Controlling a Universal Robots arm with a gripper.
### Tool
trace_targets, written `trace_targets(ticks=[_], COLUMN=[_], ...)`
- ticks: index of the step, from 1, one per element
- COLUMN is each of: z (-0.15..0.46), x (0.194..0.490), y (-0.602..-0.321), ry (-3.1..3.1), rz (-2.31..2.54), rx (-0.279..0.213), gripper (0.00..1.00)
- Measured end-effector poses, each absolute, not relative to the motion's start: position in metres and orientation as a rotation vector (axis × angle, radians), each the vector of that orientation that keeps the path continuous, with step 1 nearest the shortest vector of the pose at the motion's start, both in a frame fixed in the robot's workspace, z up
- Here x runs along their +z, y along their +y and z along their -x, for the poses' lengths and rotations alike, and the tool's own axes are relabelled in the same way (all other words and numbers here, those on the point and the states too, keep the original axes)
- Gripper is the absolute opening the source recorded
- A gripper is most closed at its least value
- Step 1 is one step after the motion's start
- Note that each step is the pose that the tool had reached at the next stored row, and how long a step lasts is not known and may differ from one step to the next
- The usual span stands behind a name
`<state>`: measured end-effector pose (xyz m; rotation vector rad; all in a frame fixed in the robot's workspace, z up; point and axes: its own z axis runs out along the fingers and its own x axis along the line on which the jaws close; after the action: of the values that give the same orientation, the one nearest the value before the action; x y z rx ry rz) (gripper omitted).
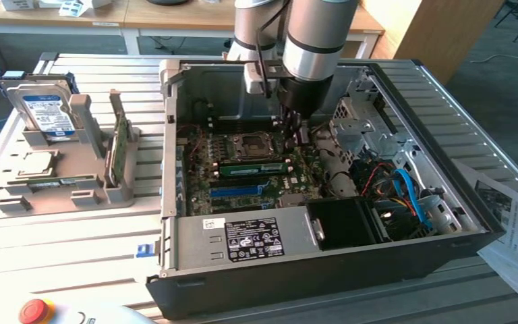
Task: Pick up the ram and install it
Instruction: 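Press down the ram until it locks into place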
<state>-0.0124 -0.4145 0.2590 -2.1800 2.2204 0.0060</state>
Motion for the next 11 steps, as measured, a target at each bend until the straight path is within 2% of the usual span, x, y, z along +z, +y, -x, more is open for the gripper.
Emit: trace_targets(ticks=[11], z=[0.0115], x=[0.2549], y=[-0.4146], ry=[2.220], rz=[2.180], rx=[0.006], gripper=[0.10])
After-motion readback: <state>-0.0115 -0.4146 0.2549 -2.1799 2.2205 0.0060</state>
